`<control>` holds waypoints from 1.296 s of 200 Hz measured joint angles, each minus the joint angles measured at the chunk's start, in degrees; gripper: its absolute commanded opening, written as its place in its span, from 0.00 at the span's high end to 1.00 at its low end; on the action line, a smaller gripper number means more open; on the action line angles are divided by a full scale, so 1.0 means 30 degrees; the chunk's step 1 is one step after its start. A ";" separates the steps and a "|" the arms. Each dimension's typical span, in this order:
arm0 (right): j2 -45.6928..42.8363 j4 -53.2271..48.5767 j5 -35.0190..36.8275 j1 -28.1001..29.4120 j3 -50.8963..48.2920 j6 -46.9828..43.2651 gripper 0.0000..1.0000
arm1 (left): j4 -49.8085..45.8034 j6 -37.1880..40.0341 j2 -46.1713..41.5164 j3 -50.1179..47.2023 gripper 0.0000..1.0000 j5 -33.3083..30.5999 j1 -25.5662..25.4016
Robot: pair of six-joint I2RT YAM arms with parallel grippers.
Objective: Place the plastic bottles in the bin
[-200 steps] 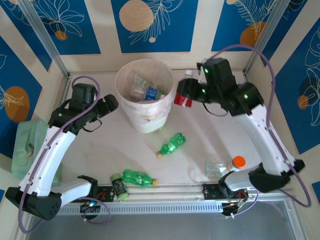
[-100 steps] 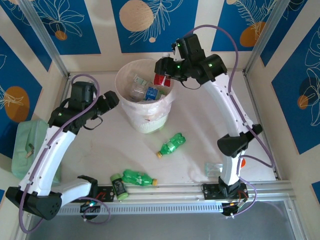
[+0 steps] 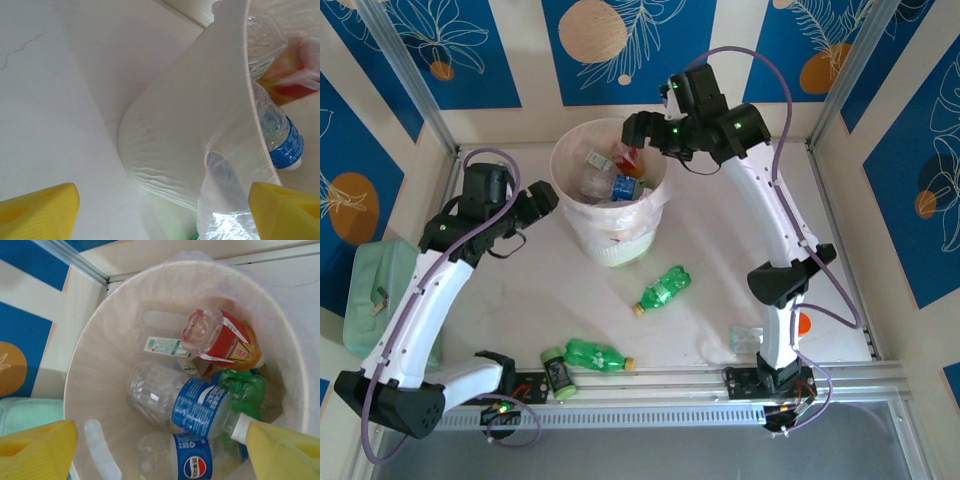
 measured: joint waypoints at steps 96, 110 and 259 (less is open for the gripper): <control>-0.9318 0.3468 0.1872 1.0156 -1.6247 -0.3621 0.08 | 0.0000 -0.0648 0.0073 0.0058 0.12 0.0350 0.1479; -0.9187 0.4044 0.1945 1.1125 -1.8302 -0.3701 0.08 | -0.0160 -0.0743 0.0073 0.0066 0.12 0.0335 0.1778; 0.0787 0.5100 0.1566 1.4834 -1.8659 -0.7650 0.07 | 0.1056 -0.3905 -0.0845 -0.5763 0.11 0.1792 0.4102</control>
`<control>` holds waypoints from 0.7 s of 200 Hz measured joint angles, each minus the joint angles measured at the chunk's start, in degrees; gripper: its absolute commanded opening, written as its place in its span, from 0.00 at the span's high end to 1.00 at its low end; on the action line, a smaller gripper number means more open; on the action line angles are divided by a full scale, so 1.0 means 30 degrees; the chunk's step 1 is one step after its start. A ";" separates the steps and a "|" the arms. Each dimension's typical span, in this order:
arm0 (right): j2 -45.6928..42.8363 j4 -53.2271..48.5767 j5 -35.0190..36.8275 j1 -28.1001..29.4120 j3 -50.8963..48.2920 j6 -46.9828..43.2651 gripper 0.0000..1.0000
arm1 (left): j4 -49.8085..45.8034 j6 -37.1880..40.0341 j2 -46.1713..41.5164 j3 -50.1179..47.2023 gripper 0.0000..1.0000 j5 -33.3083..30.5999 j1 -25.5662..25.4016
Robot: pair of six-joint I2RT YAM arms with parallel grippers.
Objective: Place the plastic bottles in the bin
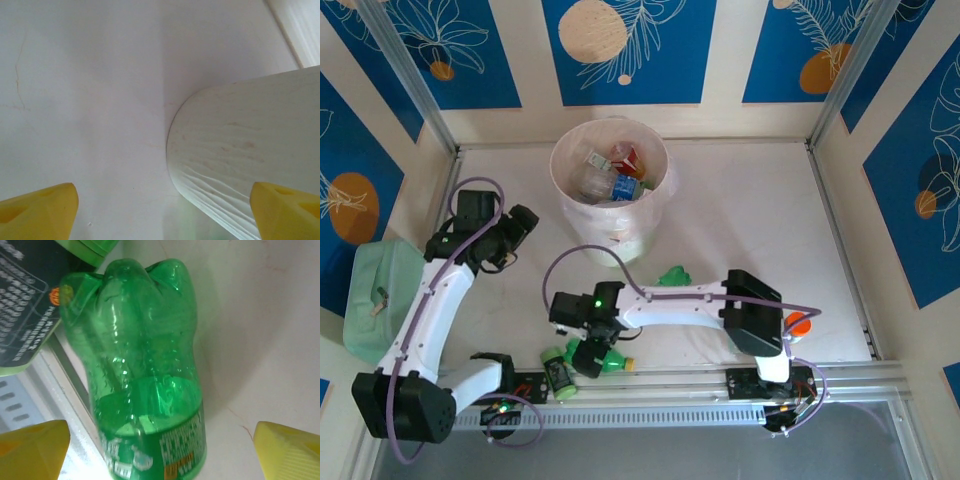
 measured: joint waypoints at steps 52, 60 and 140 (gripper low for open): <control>0.1785 -0.0342 -0.0233 -0.0102 0.0962 -0.0714 0.25 | 0.0525 -0.0095 -0.0168 -0.0197 0.12 0.0335 0.0270; 0.1931 -0.0423 -0.0248 -0.0131 0.0998 -0.0838 0.31 | 0.0663 -0.0095 -0.0233 -0.0248 0.12 0.0350 0.0299; 0.0991 -0.0685 0.0313 -0.0903 0.1035 -0.0372 0.44 | 0.1013 0.0095 -0.0270 -0.0525 0.14 0.0423 0.0357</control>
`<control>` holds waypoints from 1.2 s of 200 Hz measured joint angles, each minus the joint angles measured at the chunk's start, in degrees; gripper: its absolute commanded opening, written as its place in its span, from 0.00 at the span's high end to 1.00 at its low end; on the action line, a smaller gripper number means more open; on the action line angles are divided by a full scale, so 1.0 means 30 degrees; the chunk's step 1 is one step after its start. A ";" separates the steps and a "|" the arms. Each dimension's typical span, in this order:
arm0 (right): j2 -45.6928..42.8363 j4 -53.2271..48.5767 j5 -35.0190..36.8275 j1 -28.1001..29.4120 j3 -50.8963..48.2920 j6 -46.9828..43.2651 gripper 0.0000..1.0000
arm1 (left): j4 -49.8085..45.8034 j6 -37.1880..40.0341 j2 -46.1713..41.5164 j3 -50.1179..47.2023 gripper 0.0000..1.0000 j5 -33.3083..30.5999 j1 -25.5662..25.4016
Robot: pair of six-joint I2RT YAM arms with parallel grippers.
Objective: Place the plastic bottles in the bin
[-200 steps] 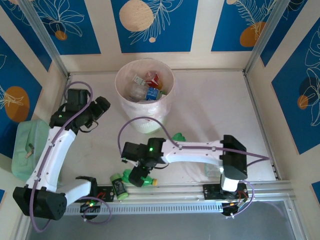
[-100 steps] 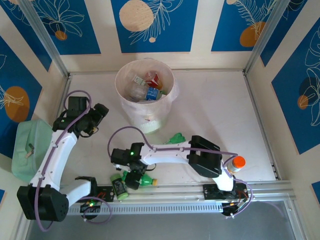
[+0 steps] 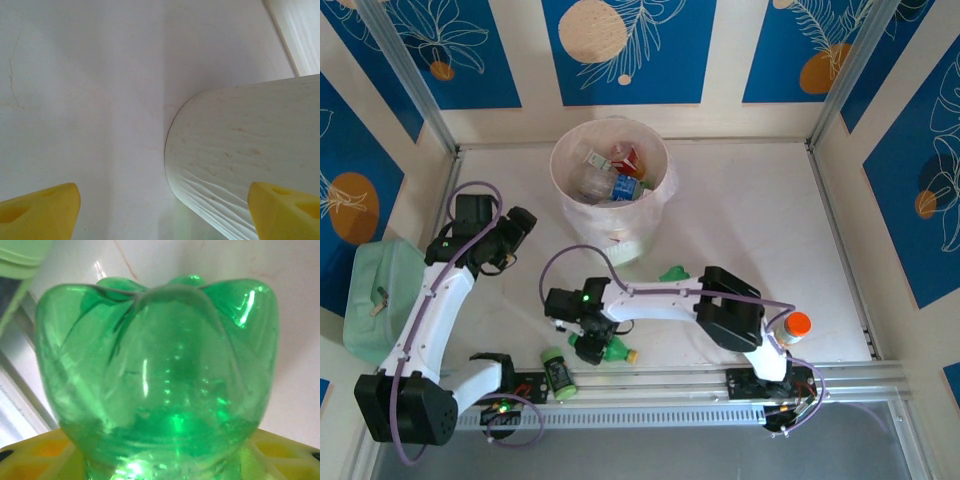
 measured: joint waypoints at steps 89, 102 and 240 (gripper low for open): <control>-0.6849 -0.1093 0.0758 -0.3191 0.7184 0.3009 0.47 | 0.0248 0.1494 0.0532 0.1464 0.16 0.0189 -0.1005; -0.6805 -0.1479 0.0780 -0.4167 0.9231 0.3723 0.47 | 0.0299 0.1719 0.0561 0.1741 0.16 0.0102 -0.1479; 0.0488 -0.3891 -0.1246 -1.1832 2.0210 0.6972 0.45 | 0.0284 0.2776 0.0386 0.2404 0.16 -0.0597 -0.2936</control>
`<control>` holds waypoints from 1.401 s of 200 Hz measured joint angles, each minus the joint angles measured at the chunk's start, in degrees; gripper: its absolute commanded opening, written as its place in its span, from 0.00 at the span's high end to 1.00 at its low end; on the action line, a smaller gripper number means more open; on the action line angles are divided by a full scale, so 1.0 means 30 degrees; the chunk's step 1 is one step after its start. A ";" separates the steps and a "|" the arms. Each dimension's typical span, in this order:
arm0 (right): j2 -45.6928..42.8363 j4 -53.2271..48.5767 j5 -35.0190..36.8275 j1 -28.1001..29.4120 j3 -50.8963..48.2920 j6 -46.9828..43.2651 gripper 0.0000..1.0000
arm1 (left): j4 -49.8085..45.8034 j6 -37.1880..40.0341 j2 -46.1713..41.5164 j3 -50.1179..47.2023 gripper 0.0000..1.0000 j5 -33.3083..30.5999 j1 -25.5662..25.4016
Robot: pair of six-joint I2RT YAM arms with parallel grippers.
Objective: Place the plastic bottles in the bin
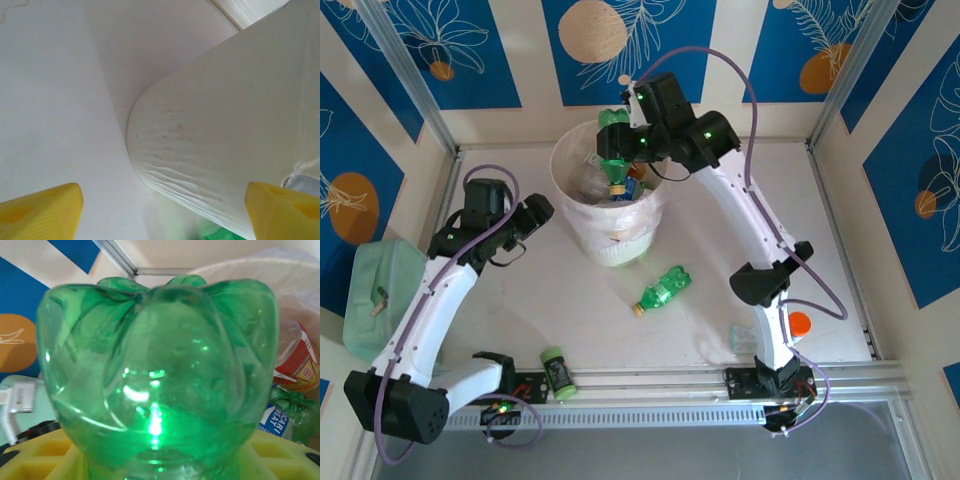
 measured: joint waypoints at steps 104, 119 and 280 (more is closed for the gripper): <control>0.1872 -0.0189 0.0736 0.1275 0.0444 -0.2732 0.09 | -0.0058 0.0138 -0.0029 0.0007 0.16 -0.0073 -0.0087; 0.1938 -0.0364 0.0962 0.1610 0.0525 -0.2769 0.10 | -0.0066 0.0138 -0.0029 0.0022 0.16 -0.0102 -0.0095; -1.6568 0.2222 0.5304 -0.1668 -2.4247 0.8553 0.21 | -0.0160 0.1137 -0.0357 0.1209 0.16 -0.0423 -0.0204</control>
